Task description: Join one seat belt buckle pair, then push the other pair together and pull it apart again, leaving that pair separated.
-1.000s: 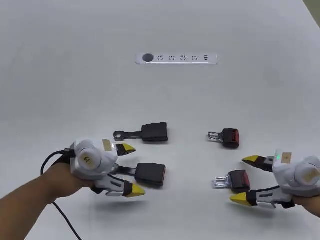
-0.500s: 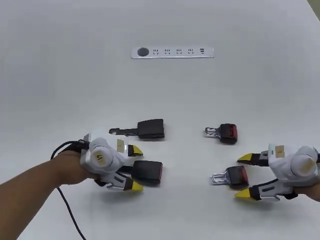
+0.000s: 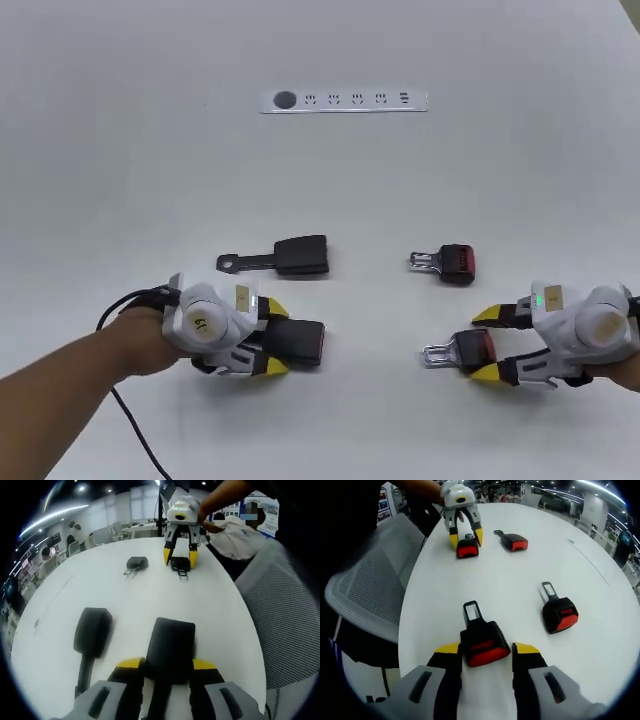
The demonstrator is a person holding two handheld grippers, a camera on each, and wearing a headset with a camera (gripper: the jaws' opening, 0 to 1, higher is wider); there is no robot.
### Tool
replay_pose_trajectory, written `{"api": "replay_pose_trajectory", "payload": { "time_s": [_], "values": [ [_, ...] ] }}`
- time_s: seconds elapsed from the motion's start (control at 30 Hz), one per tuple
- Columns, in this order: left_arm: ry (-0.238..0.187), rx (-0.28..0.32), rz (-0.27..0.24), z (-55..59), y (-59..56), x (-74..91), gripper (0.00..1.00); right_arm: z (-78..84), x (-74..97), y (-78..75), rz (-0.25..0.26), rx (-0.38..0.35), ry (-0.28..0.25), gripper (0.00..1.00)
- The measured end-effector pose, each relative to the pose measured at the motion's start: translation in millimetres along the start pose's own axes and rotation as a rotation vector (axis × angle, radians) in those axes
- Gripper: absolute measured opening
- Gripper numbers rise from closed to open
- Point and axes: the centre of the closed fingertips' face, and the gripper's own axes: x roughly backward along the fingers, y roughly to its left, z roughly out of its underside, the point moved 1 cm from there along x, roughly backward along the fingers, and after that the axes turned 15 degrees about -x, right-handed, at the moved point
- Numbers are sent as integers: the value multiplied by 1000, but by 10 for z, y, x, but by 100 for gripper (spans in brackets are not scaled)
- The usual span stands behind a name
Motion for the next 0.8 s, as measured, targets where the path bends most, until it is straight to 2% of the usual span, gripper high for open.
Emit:
{"api": "replay_pose_trajectory", "payload": {
  "time_s": [0.07,0.23,0.33,0.5,0.8],
  "values": [
    [-1,-1,-13,-31,-3,4,36,42,12,-5,9,-32,17,36],
    [-2,37,-43,-46,13,17,36,15,-42,-22,19,-69,-7,36],
    [4,43,-49,-48,21,16,36,-3,-52,-38,31,-173,-21,36],
    [18,44,-45,-49,28,7,36,40,-77,-74,40,-103,-7,35],
    [36,32,-30,-36,31,-19,35,-22,-106,-64,36,-82,-11,35]
  ]
}}
